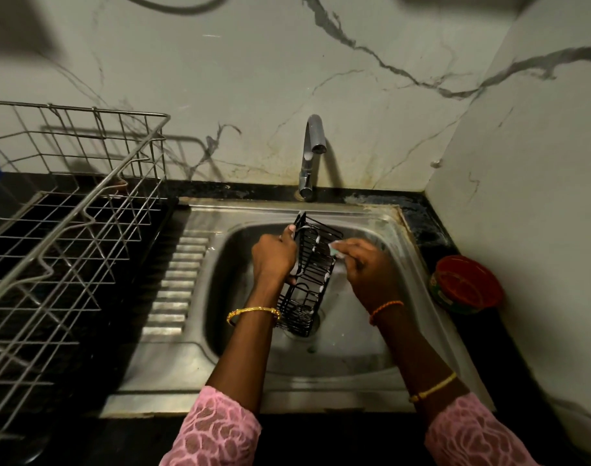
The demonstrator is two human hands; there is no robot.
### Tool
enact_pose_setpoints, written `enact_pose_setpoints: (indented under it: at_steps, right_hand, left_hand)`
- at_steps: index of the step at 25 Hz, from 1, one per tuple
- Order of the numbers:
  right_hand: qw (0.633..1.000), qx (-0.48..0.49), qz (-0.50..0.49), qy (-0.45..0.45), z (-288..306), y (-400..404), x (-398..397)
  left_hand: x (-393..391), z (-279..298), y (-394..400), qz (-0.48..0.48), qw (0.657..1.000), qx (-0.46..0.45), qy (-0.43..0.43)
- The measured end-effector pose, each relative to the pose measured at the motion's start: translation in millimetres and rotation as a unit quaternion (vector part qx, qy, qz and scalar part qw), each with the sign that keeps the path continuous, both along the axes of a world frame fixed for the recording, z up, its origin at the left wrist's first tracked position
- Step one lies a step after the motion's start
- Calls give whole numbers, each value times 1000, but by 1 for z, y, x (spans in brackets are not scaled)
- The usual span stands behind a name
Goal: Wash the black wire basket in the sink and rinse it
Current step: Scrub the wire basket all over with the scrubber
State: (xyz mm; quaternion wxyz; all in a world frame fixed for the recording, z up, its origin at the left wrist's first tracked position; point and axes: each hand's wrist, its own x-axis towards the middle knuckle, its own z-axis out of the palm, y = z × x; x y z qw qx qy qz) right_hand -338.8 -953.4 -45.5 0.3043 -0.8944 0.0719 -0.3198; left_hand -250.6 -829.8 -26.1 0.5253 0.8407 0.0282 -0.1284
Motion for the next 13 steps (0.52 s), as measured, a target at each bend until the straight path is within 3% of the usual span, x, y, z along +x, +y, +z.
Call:
enact_pose_setpoints:
  at_steps: [7,13]
  right_hand:
    - [1000,-8,3,-30,4,9,21]
    - [999,8,-45,-23,-7,-1,-3]
  left_hand:
    - [-2,1,-2,0,1000,-23,-21]
    - [1,-3,5,-12,999,20,-48]
